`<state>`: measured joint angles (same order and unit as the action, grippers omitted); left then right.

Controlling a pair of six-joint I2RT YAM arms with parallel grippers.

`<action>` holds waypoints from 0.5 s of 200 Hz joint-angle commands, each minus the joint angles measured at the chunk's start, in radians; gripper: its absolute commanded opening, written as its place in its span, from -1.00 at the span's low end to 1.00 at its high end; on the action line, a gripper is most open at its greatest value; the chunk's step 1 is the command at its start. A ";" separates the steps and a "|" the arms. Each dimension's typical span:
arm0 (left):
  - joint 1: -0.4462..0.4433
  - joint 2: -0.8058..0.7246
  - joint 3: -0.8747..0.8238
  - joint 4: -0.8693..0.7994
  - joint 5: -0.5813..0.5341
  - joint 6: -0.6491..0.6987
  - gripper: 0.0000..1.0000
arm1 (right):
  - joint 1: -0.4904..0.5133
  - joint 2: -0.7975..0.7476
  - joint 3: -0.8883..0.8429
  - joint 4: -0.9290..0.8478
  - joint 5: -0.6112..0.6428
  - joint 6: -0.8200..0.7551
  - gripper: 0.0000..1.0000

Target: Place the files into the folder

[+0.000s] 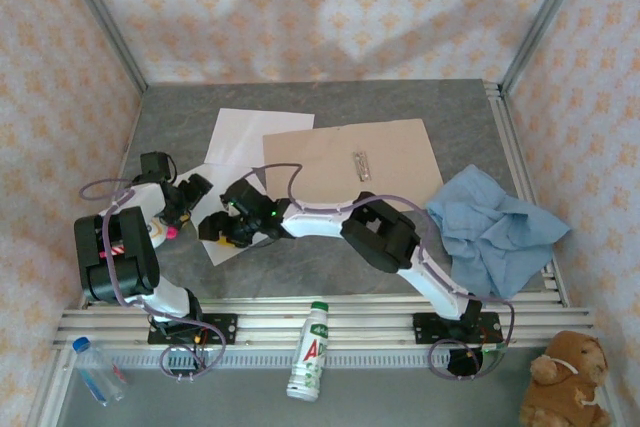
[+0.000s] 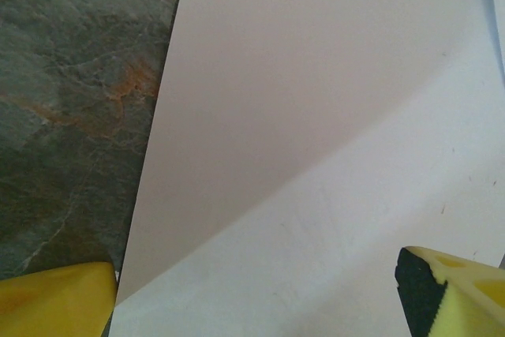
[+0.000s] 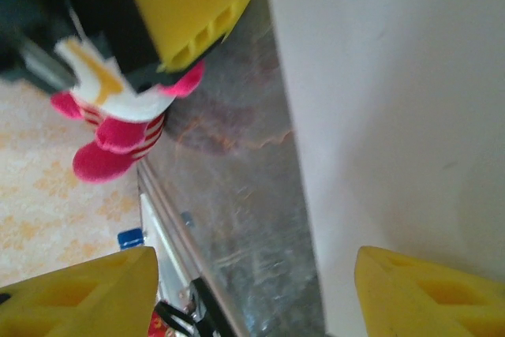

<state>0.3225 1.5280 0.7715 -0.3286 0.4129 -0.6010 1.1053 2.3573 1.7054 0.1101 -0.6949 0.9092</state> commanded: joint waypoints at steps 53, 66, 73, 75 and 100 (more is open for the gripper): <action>-0.003 0.024 0.069 0.036 -0.029 0.061 0.93 | -0.113 -0.172 0.050 -0.319 0.042 -0.278 0.35; -0.011 0.006 0.091 -0.001 -0.057 0.089 0.90 | -0.147 -0.195 0.051 -0.366 0.049 -0.324 0.35; -0.026 -0.006 0.114 -0.040 -0.091 0.107 0.90 | -0.164 -0.207 0.052 -0.387 0.052 -0.346 0.35; -0.031 -0.010 0.119 -0.051 -0.103 0.111 0.89 | -0.169 -0.210 0.051 -0.393 0.053 -0.350 0.35; -0.104 -0.061 0.169 -0.136 -0.207 0.131 0.81 | -0.227 -0.239 0.040 -0.419 0.055 -0.392 0.35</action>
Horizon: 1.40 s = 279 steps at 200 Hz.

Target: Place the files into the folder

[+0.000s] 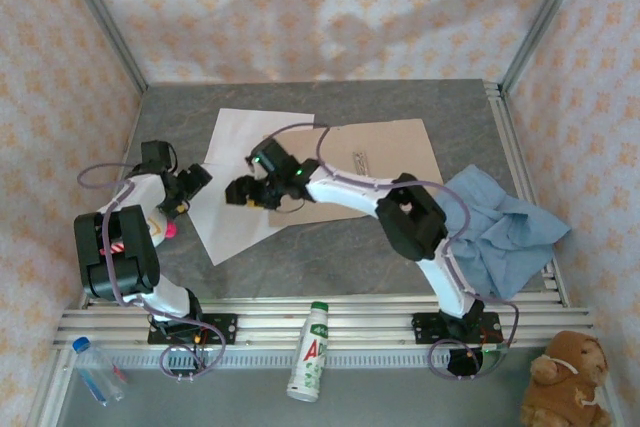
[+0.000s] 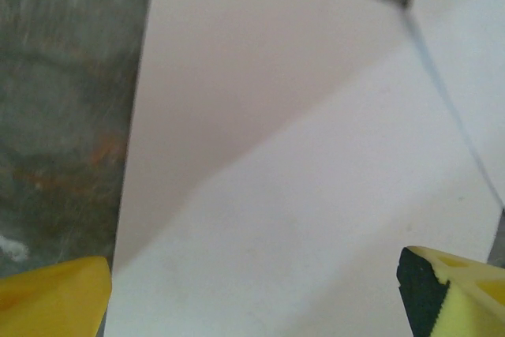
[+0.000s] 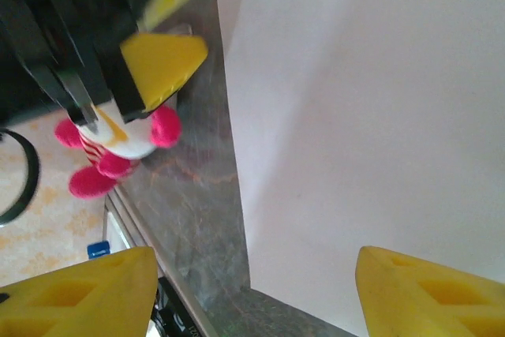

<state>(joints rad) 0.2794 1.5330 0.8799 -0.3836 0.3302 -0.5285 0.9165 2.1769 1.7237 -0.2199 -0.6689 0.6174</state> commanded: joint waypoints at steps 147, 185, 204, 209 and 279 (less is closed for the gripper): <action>-0.191 0.131 0.018 -0.092 -0.082 0.133 0.47 | -0.194 0.111 0.209 -0.110 -0.057 -0.078 0.32; -0.173 0.127 0.005 -0.122 -0.126 0.182 0.46 | -0.192 0.142 0.231 -0.101 -0.088 -0.057 0.32; -0.168 0.119 0.020 -0.146 -0.182 0.209 0.50 | -0.184 0.167 0.260 -0.109 -0.099 -0.050 0.32; -0.166 0.113 0.016 -0.130 -0.161 0.212 0.50 | -0.181 0.175 0.269 -0.110 -0.104 -0.049 0.32; -0.140 0.030 0.077 -0.142 -0.113 0.228 0.57 | -0.127 0.255 0.347 -0.119 -0.111 -0.027 0.33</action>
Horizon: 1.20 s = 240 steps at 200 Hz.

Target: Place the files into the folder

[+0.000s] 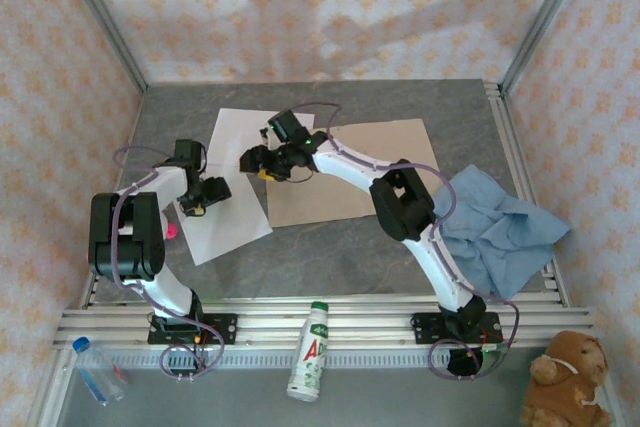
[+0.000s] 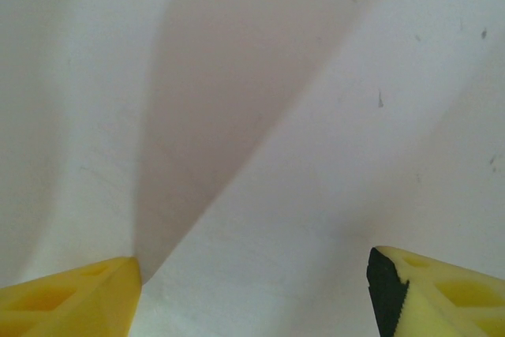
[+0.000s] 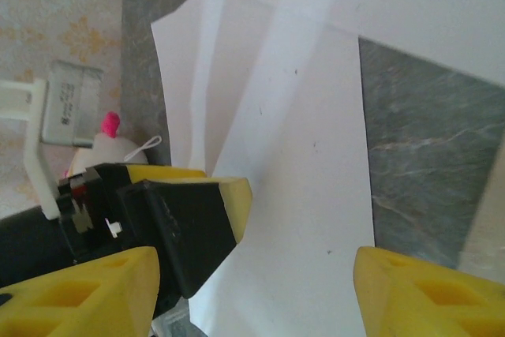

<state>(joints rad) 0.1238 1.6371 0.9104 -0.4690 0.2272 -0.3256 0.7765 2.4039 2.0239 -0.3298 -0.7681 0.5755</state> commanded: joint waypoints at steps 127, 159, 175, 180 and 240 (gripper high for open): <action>0.144 -0.070 0.001 -0.059 -0.110 -0.150 0.65 | 0.054 0.125 0.086 0.034 -0.027 0.048 0.32; 0.156 -0.037 0.002 -0.070 -0.145 -0.148 0.66 | 0.055 0.135 0.085 0.052 -0.034 0.056 0.32; 0.156 -0.024 0.001 -0.064 -0.153 -0.150 0.68 | 0.055 0.141 0.088 0.064 -0.041 0.064 0.32; 0.155 -0.019 0.001 -0.063 -0.155 -0.150 0.68 | 0.055 0.143 0.091 0.065 -0.044 0.067 0.32; 0.156 0.044 0.014 -0.067 -0.172 -0.149 0.73 | 0.058 0.155 0.114 0.052 -0.059 0.070 0.32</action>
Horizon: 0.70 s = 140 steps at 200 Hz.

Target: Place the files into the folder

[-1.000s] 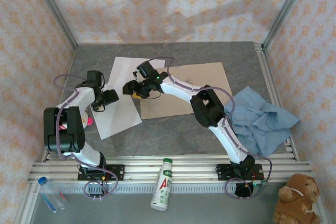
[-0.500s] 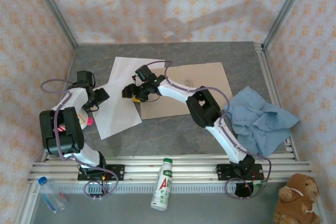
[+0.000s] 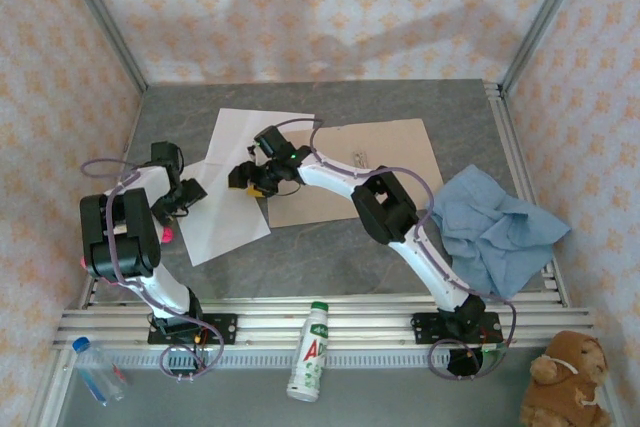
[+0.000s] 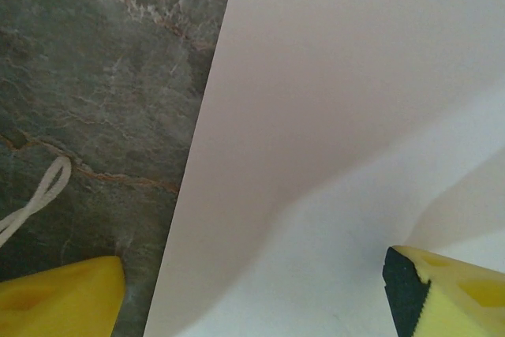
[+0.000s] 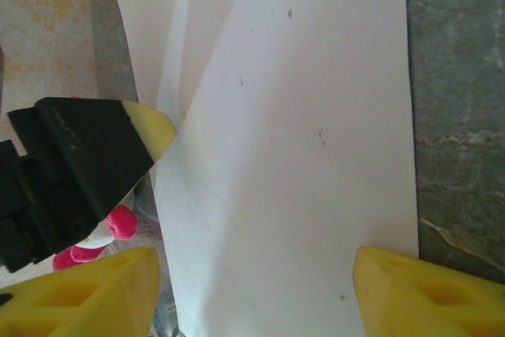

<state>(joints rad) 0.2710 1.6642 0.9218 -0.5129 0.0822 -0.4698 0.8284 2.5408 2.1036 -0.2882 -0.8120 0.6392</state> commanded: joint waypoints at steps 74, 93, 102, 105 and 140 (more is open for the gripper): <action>0.010 0.032 -0.056 0.087 0.178 -0.006 0.70 | 0.005 0.013 0.059 -0.097 0.054 -0.056 0.33; 0.011 0.029 -0.058 0.086 0.175 -0.003 0.70 | 0.006 0.001 0.085 -0.144 0.080 -0.089 0.33; 0.011 0.027 -0.058 0.085 0.171 -0.001 0.69 | 0.007 -0.002 0.107 -0.177 0.093 -0.109 0.33; 0.011 0.026 -0.059 0.085 0.169 -0.001 0.69 | 0.008 -0.006 0.115 -0.186 0.095 -0.116 0.33; 0.010 0.017 -0.058 0.080 0.164 0.003 0.69 | 0.012 -0.008 0.186 -0.291 0.136 -0.173 0.34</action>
<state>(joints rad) 0.2890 1.6577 0.9058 -0.4870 0.1261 -0.4702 0.8307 2.5465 2.2280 -0.4793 -0.7307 0.5350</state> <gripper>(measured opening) 0.846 0.668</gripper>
